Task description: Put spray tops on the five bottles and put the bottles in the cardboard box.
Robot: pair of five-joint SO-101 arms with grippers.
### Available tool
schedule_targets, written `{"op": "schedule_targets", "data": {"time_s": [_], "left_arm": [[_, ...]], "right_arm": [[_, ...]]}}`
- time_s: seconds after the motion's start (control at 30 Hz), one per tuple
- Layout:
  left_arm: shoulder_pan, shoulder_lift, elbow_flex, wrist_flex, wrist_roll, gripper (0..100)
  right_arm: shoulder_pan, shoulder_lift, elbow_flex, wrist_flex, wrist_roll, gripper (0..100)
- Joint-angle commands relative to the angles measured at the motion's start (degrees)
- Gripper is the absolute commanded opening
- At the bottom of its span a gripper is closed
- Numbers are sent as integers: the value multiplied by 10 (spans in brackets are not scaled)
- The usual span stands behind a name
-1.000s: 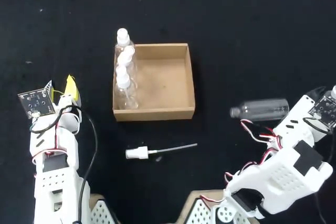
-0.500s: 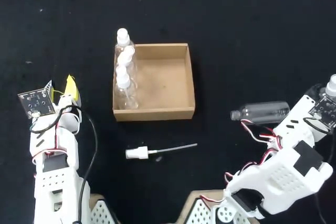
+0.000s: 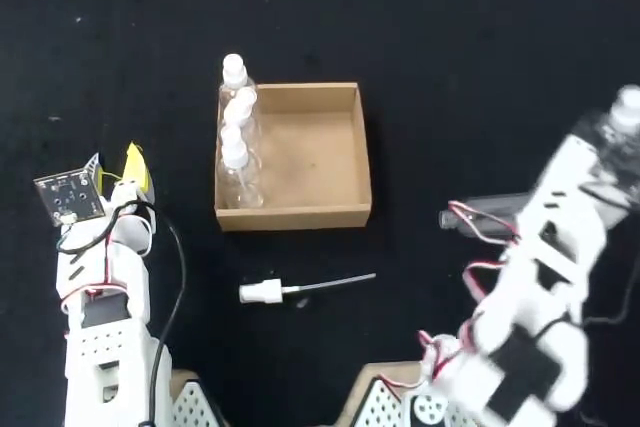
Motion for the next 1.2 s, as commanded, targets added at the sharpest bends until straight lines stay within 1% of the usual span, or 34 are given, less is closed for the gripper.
{"op": "schedule_targets", "data": {"time_s": [0.0,0.13,0.3,0.43,0.53,0.63,0.73,0.93,1.17], "left_arm": [[-2,-6,-7,-13,2,99],[-2,-6,-7,-13,2,99],[-2,-6,-6,-13,2,98],[-2,-6,-6,-13,2,98],[-2,-6,-6,-13,2,98],[-2,-6,-6,-13,2,98],[-2,-6,-6,-13,2,98],[-2,-6,-7,-13,2,99],[-2,-6,-7,-13,2,101]], "right_arm": [[-91,-139,-21,127,-2,11],[-206,-220,-22,206,-4,11],[-345,-234,-24,225,-5,11],[-421,-234,-32,235,-6,11],[-459,-229,-40,244,-6,11],[-487,-200,-52,236,-6,11],[-498,-143,-87,236,-6,11],[-498,-16,-173,236,-6,11],[-500,54,-188,236,-6,15]]}}
